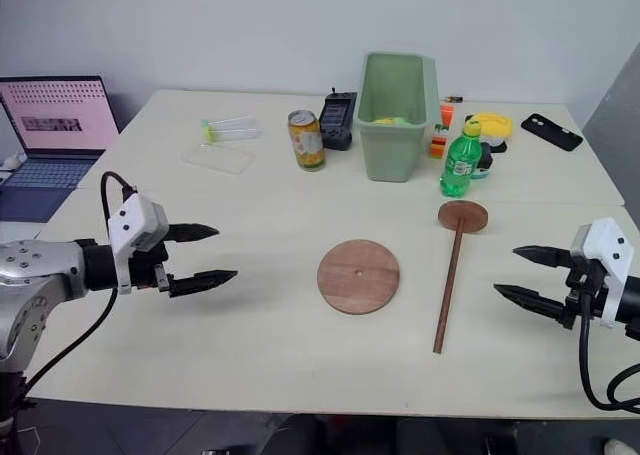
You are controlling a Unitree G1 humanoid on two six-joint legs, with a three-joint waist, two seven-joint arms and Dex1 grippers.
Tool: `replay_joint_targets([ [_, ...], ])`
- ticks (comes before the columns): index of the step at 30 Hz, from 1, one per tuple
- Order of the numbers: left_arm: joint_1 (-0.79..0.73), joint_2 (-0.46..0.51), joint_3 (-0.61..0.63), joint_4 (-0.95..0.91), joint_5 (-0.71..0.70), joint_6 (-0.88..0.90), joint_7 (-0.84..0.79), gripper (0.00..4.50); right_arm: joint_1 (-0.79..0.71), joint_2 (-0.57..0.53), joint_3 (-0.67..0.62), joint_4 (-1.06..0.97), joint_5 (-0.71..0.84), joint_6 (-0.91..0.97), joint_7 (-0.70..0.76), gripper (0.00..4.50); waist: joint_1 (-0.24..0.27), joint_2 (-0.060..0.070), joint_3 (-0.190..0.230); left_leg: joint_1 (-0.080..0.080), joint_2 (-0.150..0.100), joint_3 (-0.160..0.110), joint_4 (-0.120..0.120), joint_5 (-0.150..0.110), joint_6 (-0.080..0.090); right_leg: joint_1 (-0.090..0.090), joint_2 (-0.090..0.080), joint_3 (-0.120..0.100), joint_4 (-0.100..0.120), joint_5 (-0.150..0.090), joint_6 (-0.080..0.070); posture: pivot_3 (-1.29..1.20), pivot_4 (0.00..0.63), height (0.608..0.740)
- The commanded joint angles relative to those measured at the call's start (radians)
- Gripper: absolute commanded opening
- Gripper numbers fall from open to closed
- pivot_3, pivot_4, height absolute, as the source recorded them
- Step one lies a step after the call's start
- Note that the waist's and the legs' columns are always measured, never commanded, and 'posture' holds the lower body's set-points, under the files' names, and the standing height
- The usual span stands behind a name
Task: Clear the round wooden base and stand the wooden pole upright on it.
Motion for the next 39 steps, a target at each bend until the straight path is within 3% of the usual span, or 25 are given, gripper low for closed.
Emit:
replay_joint_targets([
  [1,-0.012,-0.008,0.001,0.015,0.01,-0.038,-0.014,4.5,-0.018,-0.008,-0.023,0.005,-0.006,-0.02,0.006,3.63,0.0,0.0,0.0,0.0,0.0,0.0,0.0,0.0,0.0,0.0,0.0,0.0,0.0,0.0,0.0,0.0,0.15,0.74],
  [13,0.006,-0.015,0.006,-0.007,0.02,-0.078,-0.019,4.5,-0.054,-0.008,-0.001,0.023,-0.015,-0.027,0.014,3.63,0.0,0.0,0.0,0.0,0.0,0.0,0.0,0.0,0.0,0.0,0.0,0.0,0.0,0.0,0.0,0.0,0.15,0.74],
  [24,-0.259,-0.145,-0.186,-0.059,0.012,-0.117,-0.106,4.5,-0.093,0.017,-0.069,-0.101,0.113,0.113,-0.093,3.63,0.002,0.0,0.0,-0.001,-0.001,0.0,0.001,0.0,0.0,0.001,0.0,0.0,0.0,0.0,0.0,0.0,0.15,0.74],
  [28,-0.383,-0.287,-0.316,-0.022,0.028,-0.157,-0.161,4.5,-0.163,0.033,-0.008,-0.256,0.204,0.408,-0.41,3.63,0.002,0.0,0.0,-0.001,0.0,0.0,0.001,0.0,0.0,0.001,0.0,-0.001,0.0,0.0,0.0,0.0,0.15,0.74],
  [32,-0.431,-0.35,-0.366,0.048,0.069,-0.214,-0.187,4.5,-0.338,0.102,0.073,-0.25,0.261,0.682,-0.675,3.63,-0.007,0.0,0.0,-0.001,-0.001,0.001,0.002,0.0,0.0,0.001,0.001,0.0,0.002,0.0,0.0,0.0,0.15,0.74],
  [39,-0.45,-0.407,-0.415,0.106,0.123,-0.308,-0.221,4.5,-0.583,0.284,0.11,-0.187,0.221,1.028,-0.917,3.63,-0.004,0.0,0.0,-0.005,0.0,0.0,0.001,0.0,-0.001,-0.005,0.002,0.0,0.002,0.0,0.0,0.0,0.15,0.74],
])
